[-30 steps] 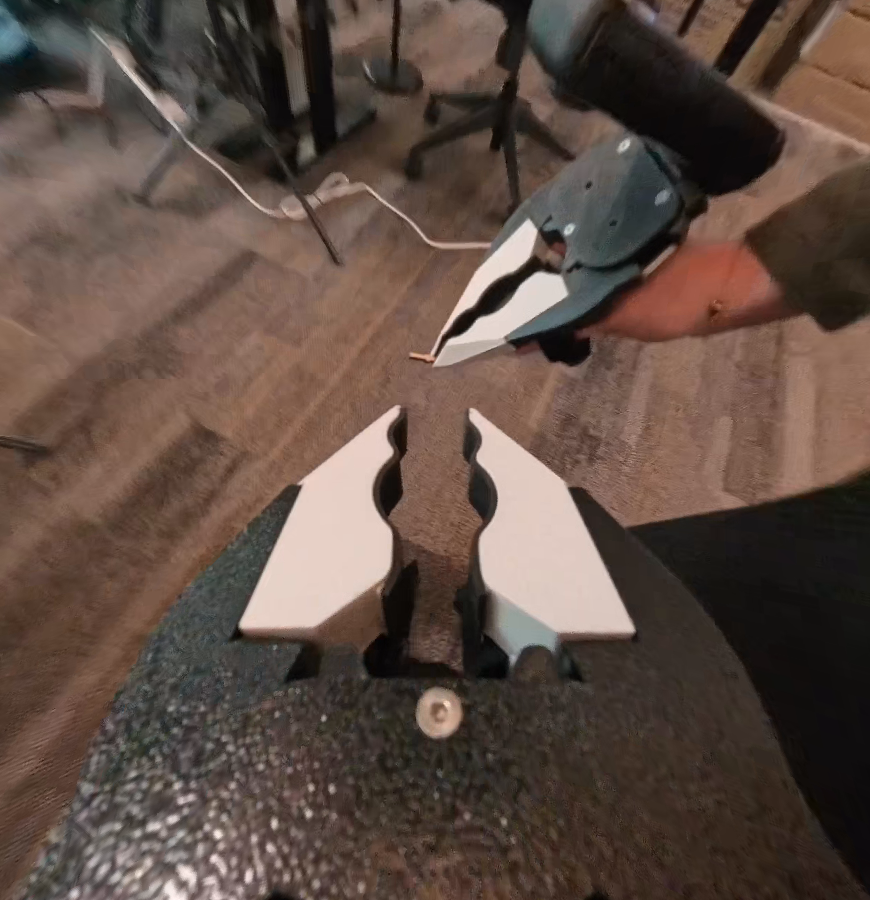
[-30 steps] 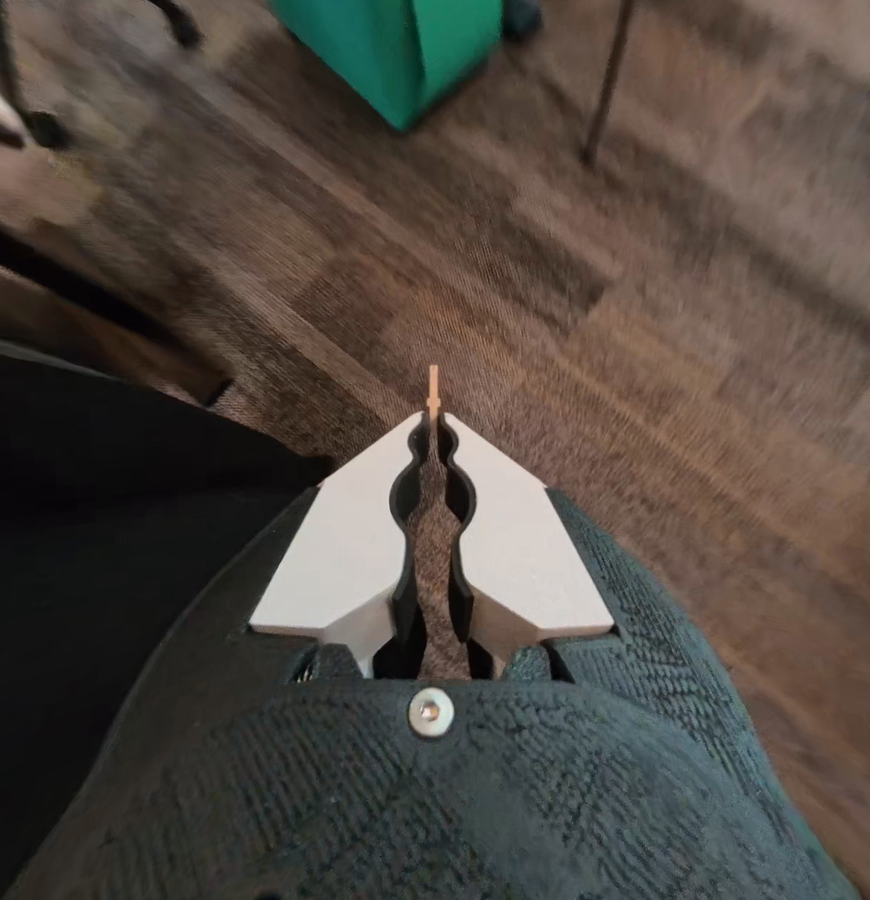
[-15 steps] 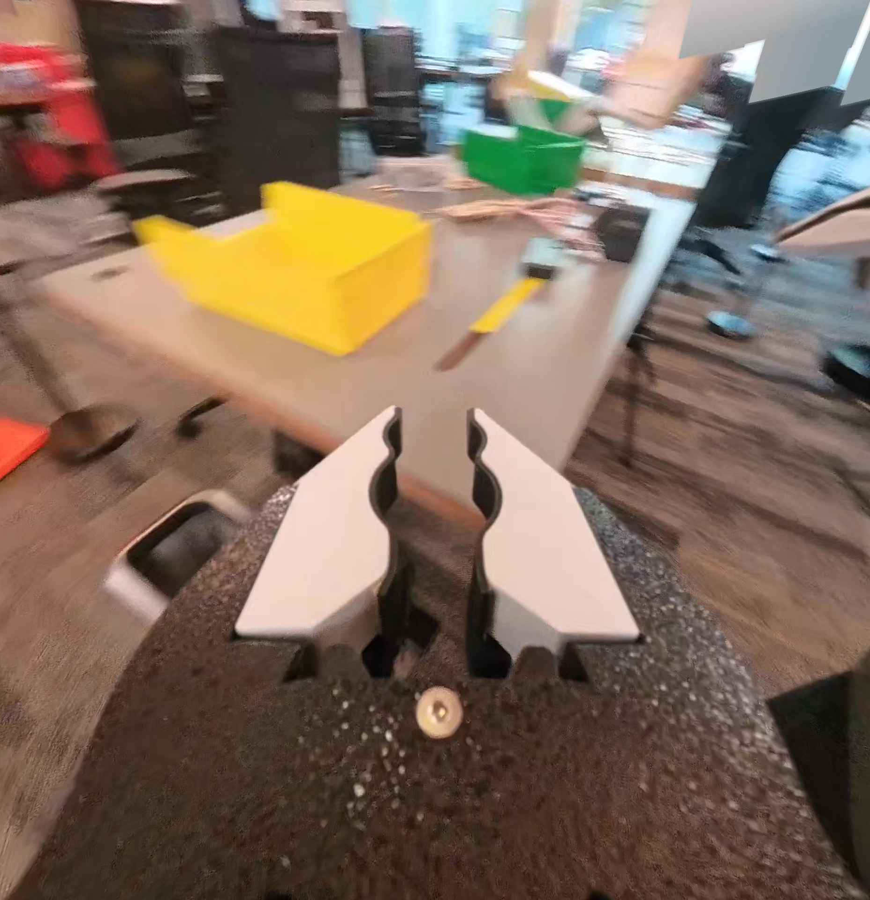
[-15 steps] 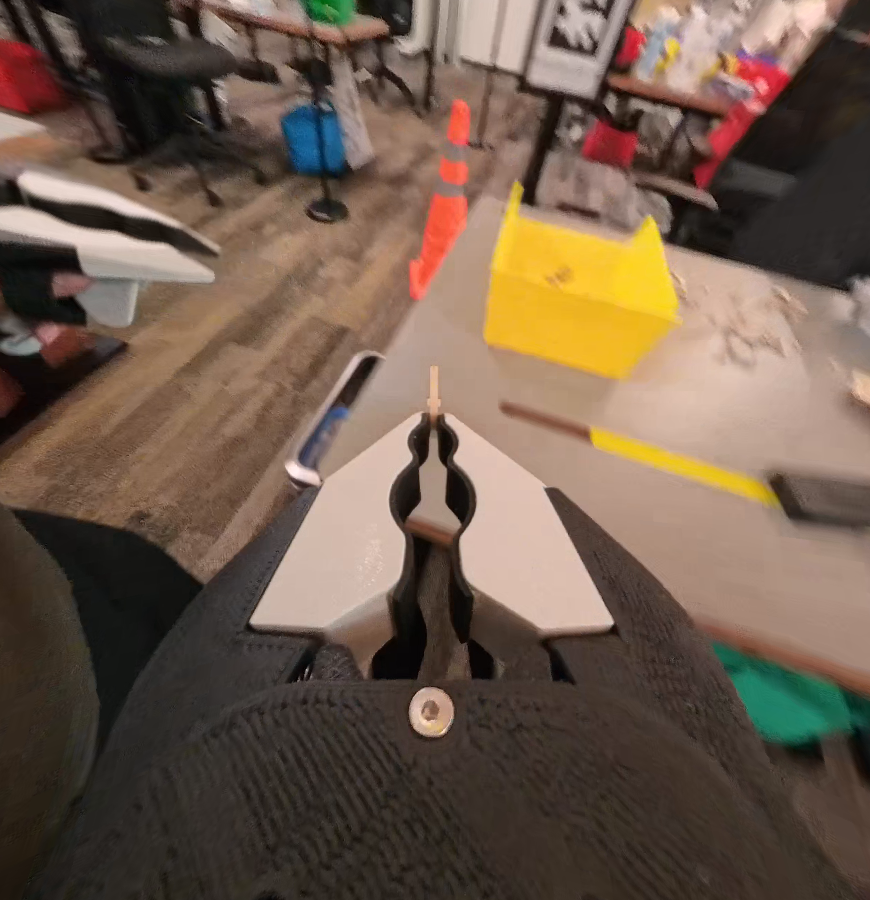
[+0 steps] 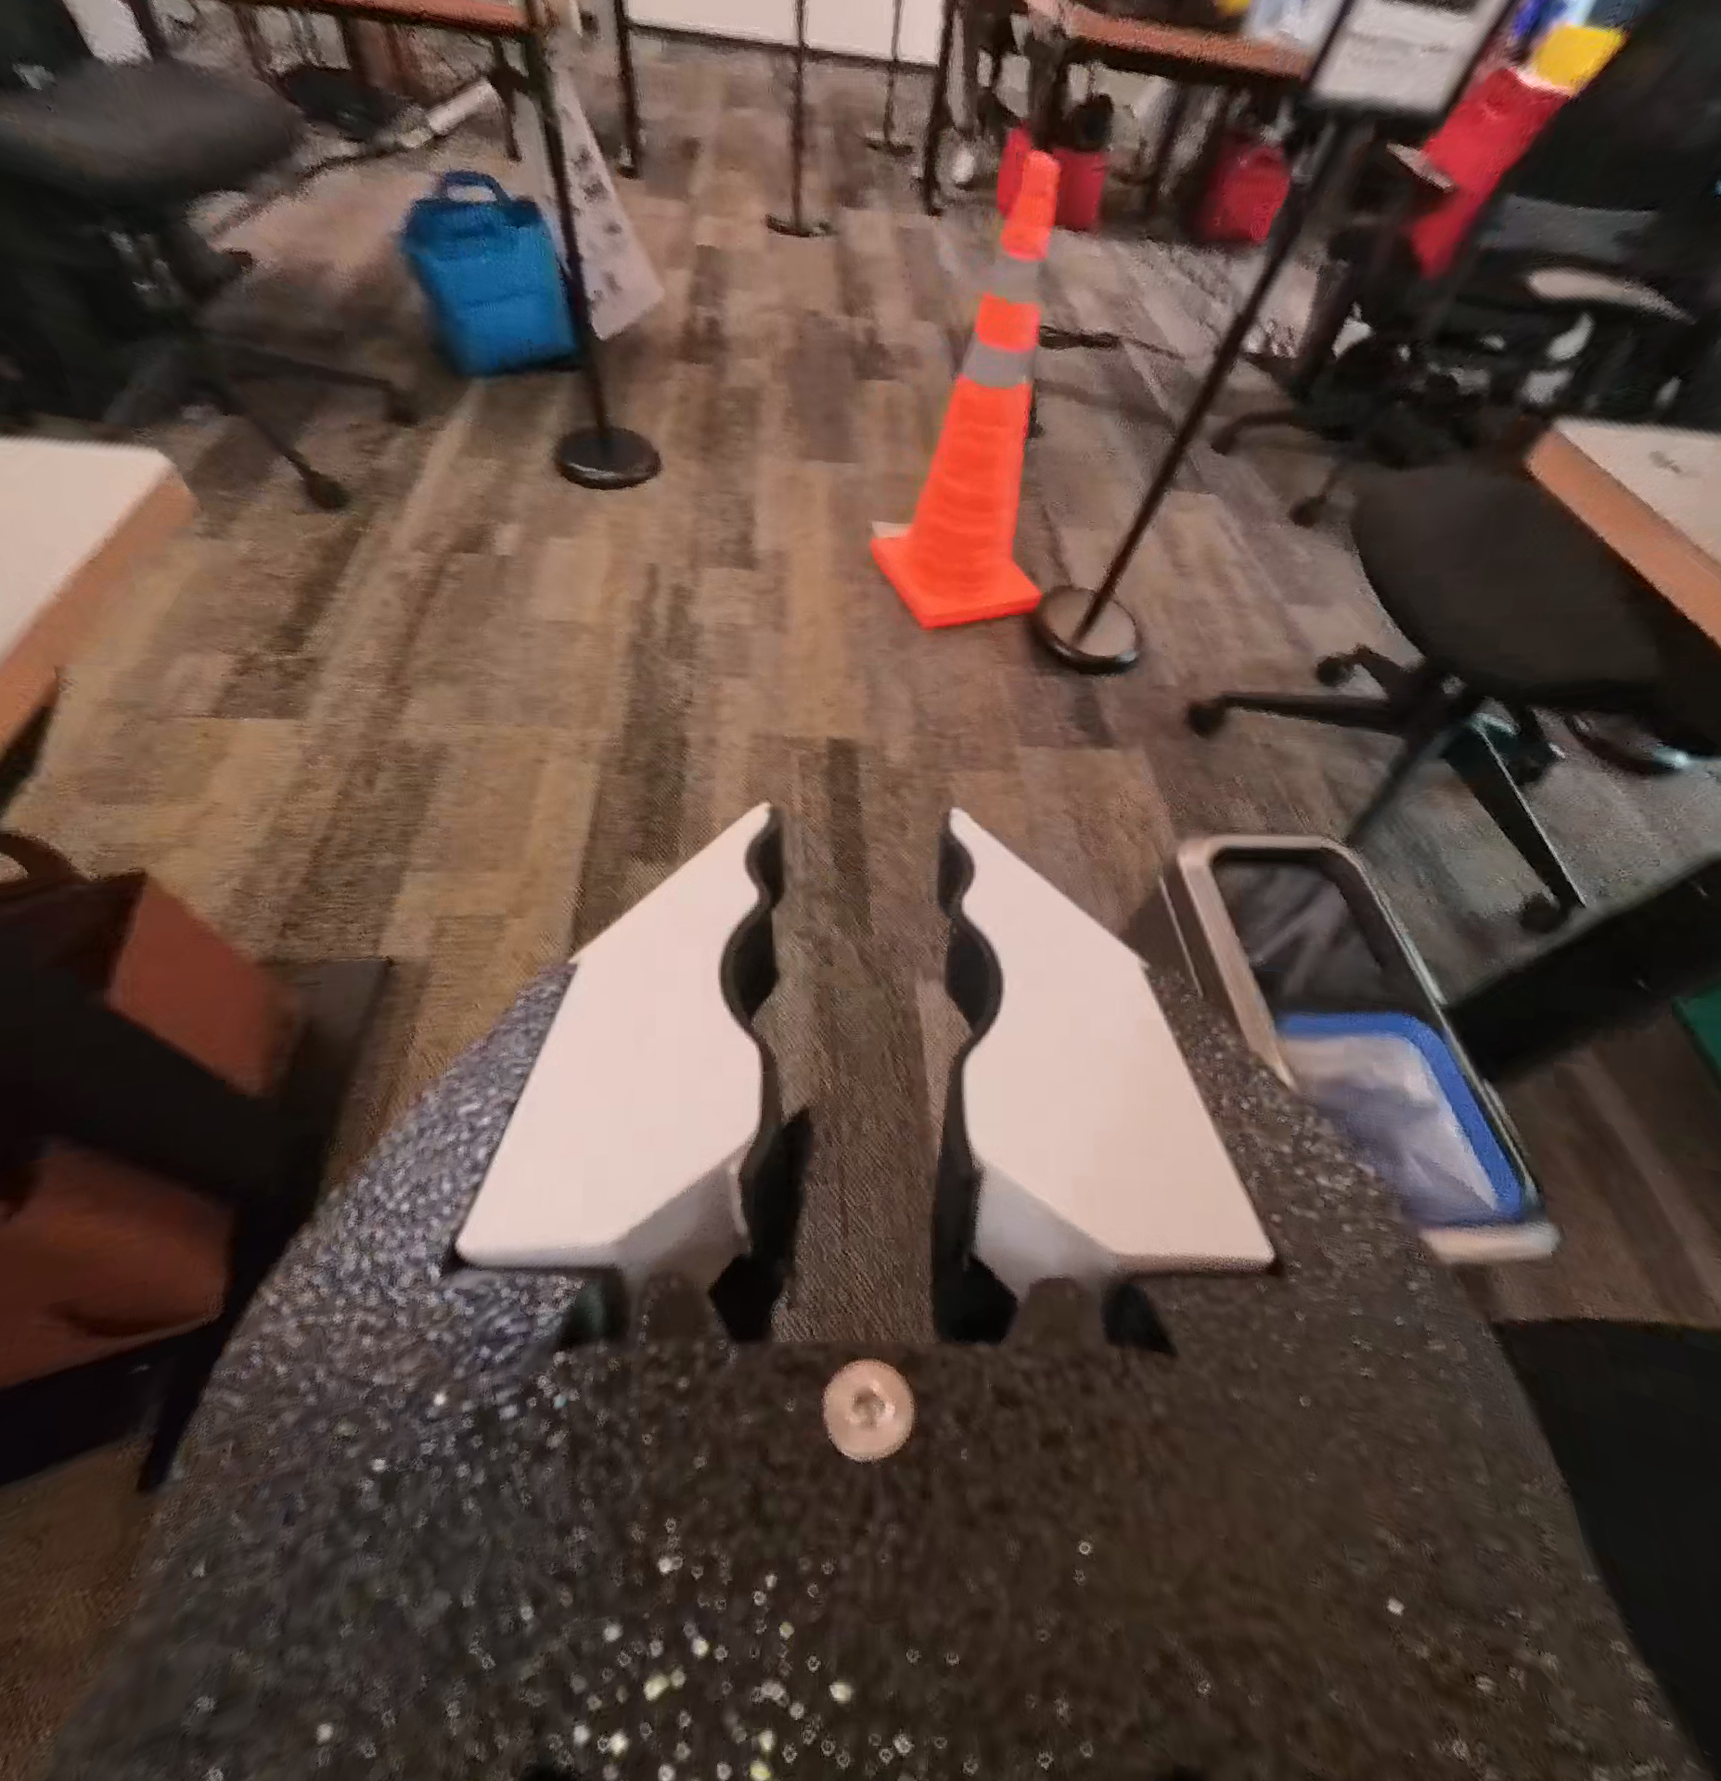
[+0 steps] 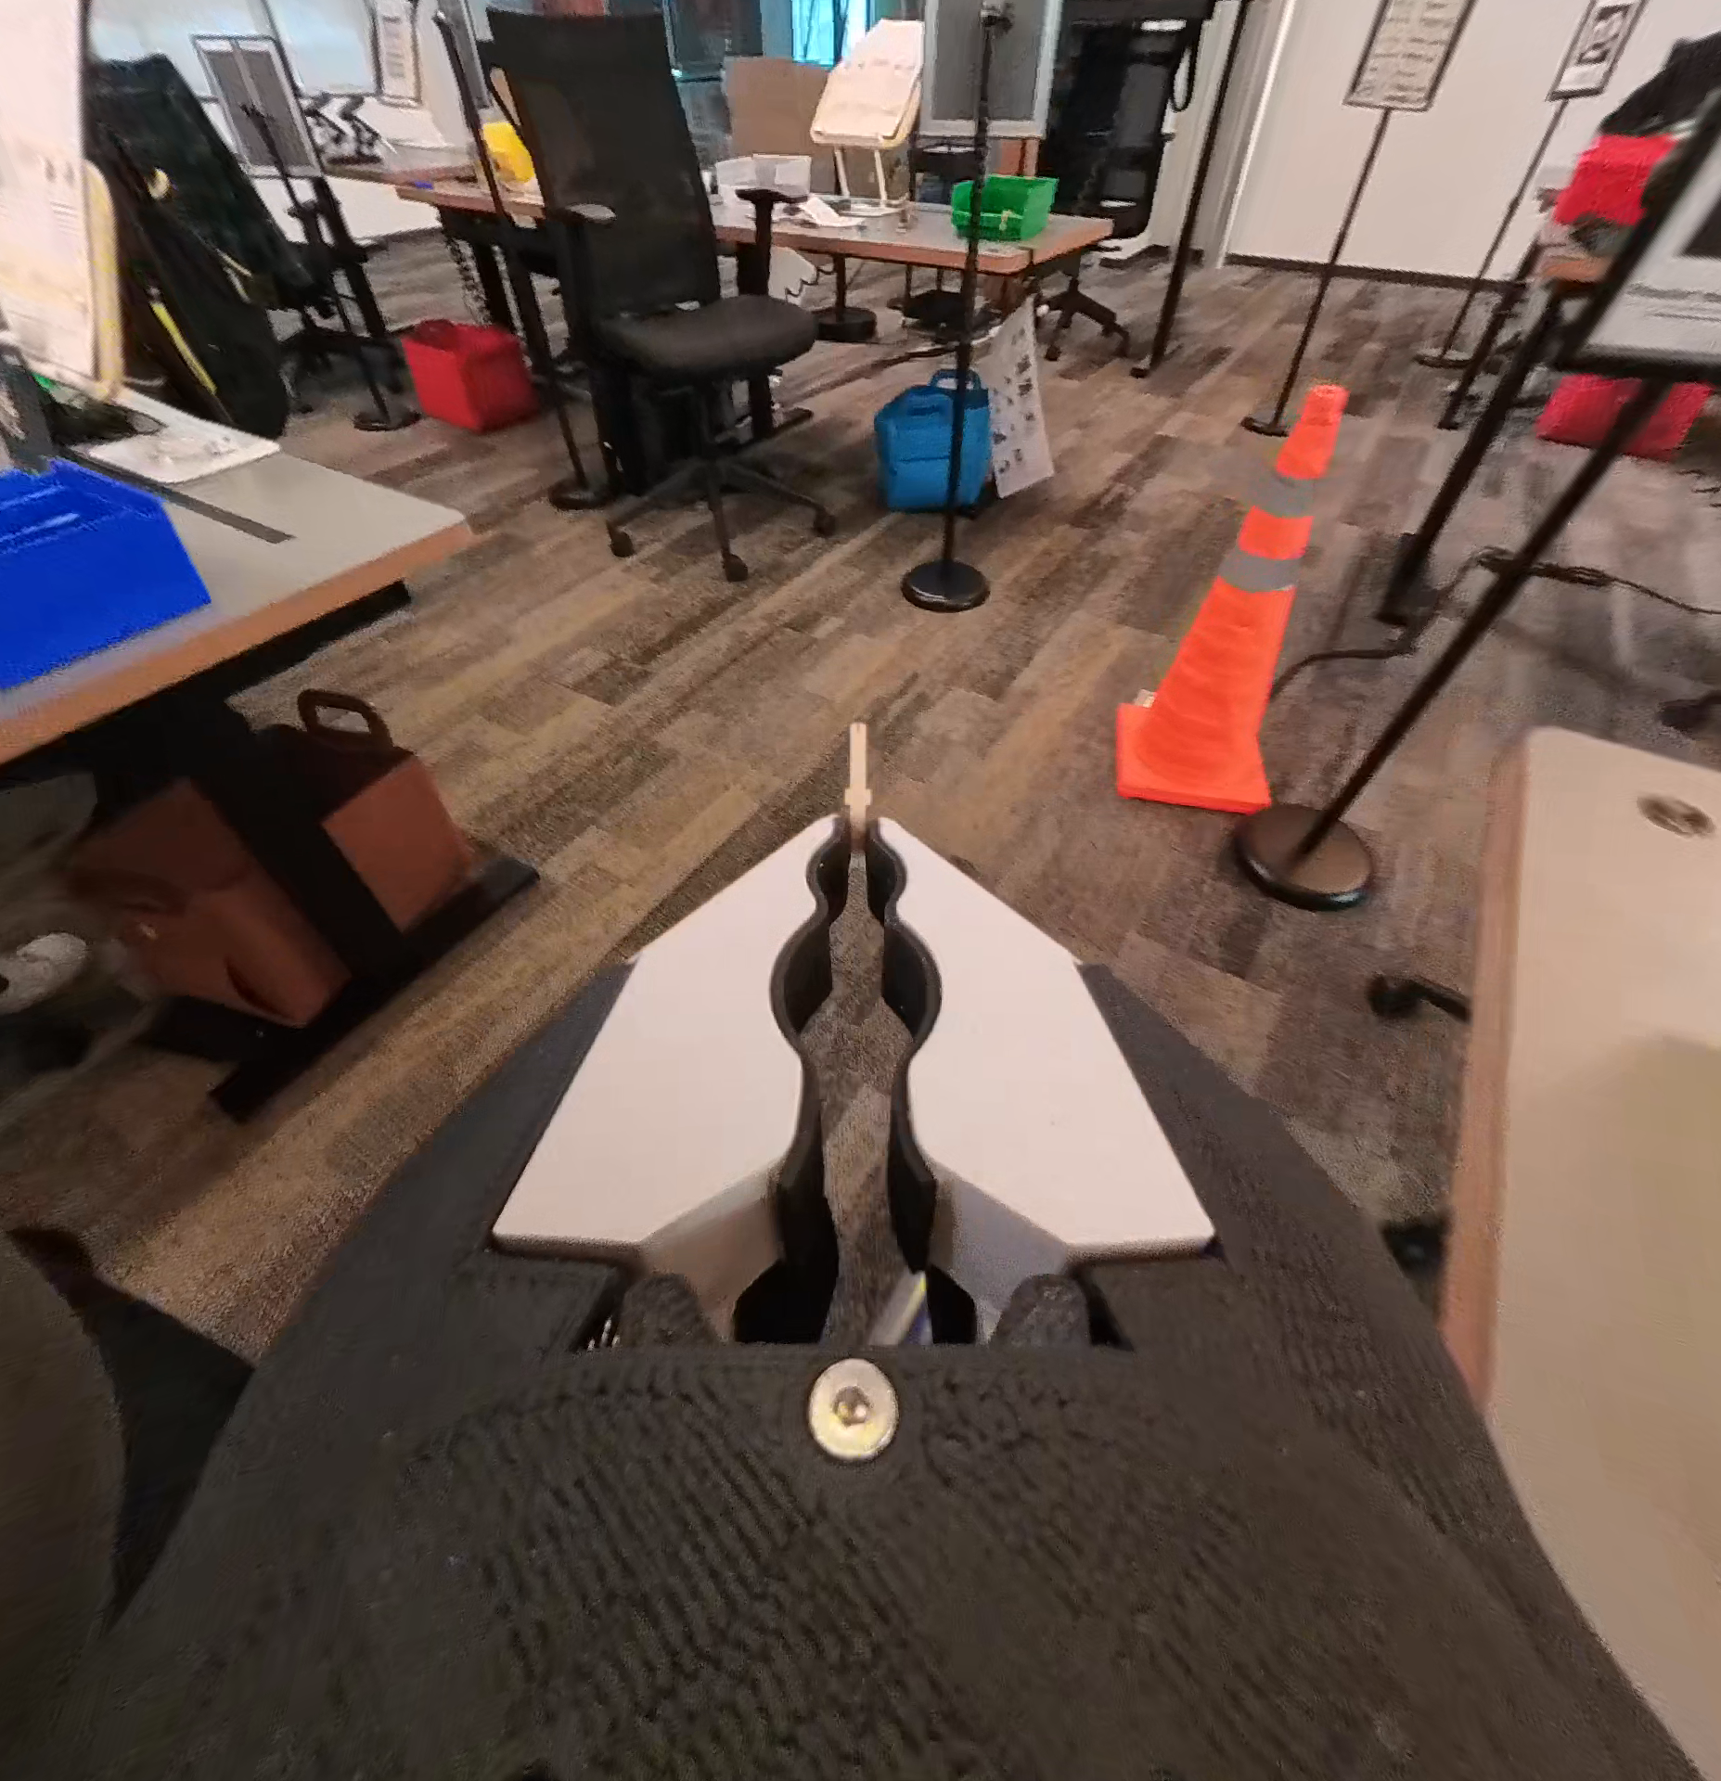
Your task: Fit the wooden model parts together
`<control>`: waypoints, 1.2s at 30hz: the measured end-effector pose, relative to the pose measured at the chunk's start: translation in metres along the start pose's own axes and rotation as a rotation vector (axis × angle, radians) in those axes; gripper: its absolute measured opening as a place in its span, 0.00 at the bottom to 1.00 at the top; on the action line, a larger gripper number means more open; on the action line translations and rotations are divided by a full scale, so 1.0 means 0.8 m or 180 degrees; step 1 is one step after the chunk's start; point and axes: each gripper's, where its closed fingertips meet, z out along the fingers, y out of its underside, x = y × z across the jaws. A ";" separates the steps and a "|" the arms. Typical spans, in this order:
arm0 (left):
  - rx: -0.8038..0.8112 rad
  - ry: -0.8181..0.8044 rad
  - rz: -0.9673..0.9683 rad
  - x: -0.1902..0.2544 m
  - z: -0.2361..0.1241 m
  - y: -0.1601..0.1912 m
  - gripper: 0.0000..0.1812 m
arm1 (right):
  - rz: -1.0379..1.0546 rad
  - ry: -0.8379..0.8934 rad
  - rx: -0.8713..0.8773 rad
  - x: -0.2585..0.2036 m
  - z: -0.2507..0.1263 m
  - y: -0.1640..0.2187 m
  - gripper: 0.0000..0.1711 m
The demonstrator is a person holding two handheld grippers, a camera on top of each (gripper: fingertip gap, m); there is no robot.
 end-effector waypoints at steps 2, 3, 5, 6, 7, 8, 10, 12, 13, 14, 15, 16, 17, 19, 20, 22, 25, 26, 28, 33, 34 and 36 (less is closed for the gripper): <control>0.0136 -0.0070 -0.0013 -0.040 0.035 -0.035 0.17 | -0.0083 -0.0057 -0.0064 -0.004 0.053 -0.008 0.01; 0.0189 -0.0086 -0.0022 -0.057 0.055 -0.050 0.17 | -0.0125 -0.0070 -0.0094 -0.004 0.078 -0.011 0.01; 0.0308 -0.0092 -0.0069 -0.083 0.101 -0.080 0.17 | -0.0110 -0.0081 -0.0094 0.000 0.130 -0.019 0.01; 0.0363 -0.0091 -0.0110 -0.094 0.125 -0.093 0.18 | -0.0081 -0.0113 -0.0087 0.003 0.159 -0.023 0.01; 0.0409 -0.0088 -0.0160 -0.105 0.150 -0.106 0.18 | -0.0071 -0.0147 -0.0100 0.006 0.189 -0.027 0.01; 0.0448 -0.0076 -0.0208 -0.114 0.176 -0.117 0.18 | -0.0088 -0.0164 -0.0118 0.011 0.225 -0.031 0.01; 0.0444 0.0003 -0.0283 -0.130 0.231 -0.132 0.18 | -0.0116 -0.0149 -0.0118 0.025 0.296 -0.042 0.01; 0.0340 0.0160 -0.0306 -0.144 0.290 -0.137 0.17 | -0.0066 -0.0097 -0.0061 0.043 0.369 -0.054 0.01; 0.0278 0.0161 -0.0282 -0.158 0.320 -0.138 0.17 | -0.0038 -0.0090 -0.0018 0.051 0.406 -0.063 0.01; 0.0187 0.0113 -0.0285 -0.174 0.350 -0.139 0.16 | -0.0035 -0.0060 -0.0014 0.062 0.446 -0.072 0.01; 0.0075 0.0069 -0.0349 -0.190 0.379 -0.141 0.16 | -0.0020 -0.0002 -0.0048 0.075 0.481 -0.081 0.01; -0.0012 0.0059 -0.0438 -0.204 0.408 -0.148 0.16 | 0.0012 0.0007 -0.0061 0.084 0.514 -0.093 0.01; -0.0047 0.0064 -0.0491 -0.215 0.436 -0.160 0.16 | 0.0016 -0.0015 -0.0075 0.091 0.543 -0.105 0.01; -0.0062 0.0036 -0.0406 -0.239 0.495 -0.191 0.17 | -0.0108 0.0013 -0.0078 0.111 0.601 -0.135 0.01; -0.0081 0.0003 -0.0323 -0.253 0.524 -0.206 0.18 | -0.0167 0.0084 -0.0082 0.124 0.621 -0.146 0.01; -0.0092 -0.0007 -0.0244 -0.274 0.585 -0.235 0.18 | -0.0113 0.0244 -0.0070 0.152 0.653 -0.162 0.01; -0.0264 0.0415 -0.0224 -0.272 0.684 -0.268 0.07 | -0.0071 0.0578 -0.0073 0.203 0.694 -0.171 0.01; -0.0372 0.0673 -0.0169 -0.262 0.719 -0.277 0.02 | -0.0045 0.0714 -0.0085 0.221 0.703 -0.170 0.01; -0.0460 0.0967 0.0047 -0.247 0.795 -0.302 0.02 | 0.0067 0.0938 -0.0116 0.251 0.715 -0.164 0.01; -0.0424 0.1647 0.0633 -0.160 0.993 -0.389 0.07 | 0.0382 0.1607 -0.0287 0.334 0.747 -0.147 0.01; -0.0455 0.1871 0.0696 -0.127 1.026 -0.405 0.07 | 0.0470 0.1732 -0.0281 0.349 0.753 -0.150 0.01; -0.0525 0.2446 0.0904 -0.045 1.077 -0.432 0.09 | 0.0514 0.2050 -0.0242 0.386 0.758 -0.165 0.01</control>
